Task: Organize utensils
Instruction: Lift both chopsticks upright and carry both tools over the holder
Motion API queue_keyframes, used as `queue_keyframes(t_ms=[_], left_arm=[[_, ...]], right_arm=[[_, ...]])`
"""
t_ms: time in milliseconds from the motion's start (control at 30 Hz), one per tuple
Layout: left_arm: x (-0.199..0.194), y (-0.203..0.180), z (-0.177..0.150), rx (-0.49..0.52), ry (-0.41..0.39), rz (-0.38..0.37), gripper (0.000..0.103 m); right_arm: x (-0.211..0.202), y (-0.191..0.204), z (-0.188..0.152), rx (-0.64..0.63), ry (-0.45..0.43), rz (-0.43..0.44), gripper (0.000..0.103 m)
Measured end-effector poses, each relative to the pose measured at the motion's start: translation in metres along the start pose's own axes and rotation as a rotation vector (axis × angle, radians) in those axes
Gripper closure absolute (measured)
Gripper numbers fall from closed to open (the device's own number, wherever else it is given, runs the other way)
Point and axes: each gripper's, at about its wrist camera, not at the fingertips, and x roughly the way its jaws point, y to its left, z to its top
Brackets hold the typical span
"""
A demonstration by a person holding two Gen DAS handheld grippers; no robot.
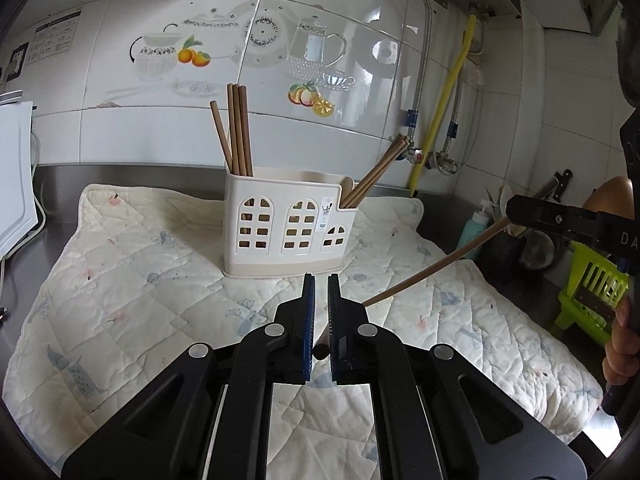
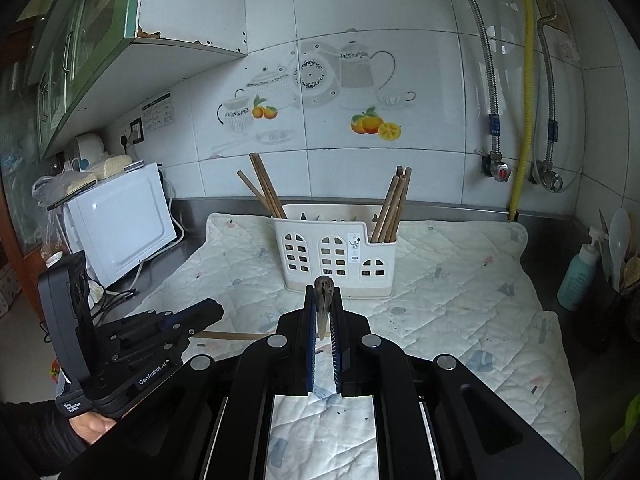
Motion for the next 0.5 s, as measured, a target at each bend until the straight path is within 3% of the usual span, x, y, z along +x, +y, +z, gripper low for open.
queue_keyframes(t_ms=[300, 500], left_arm=[[-0.005, -0.004, -0.036, 0.026, 0.058, 0.008, 0.099], [-0.027, -0.012, -0.050, 0.090, 0.038, 0.019, 0.099]], right_arm=[[-0.006, -0.007, -0.009, 0.026, 0.002, -0.006, 0.097], [-0.013, -0.010, -0.012, 0.027, -0.002, -0.021, 0.097]])
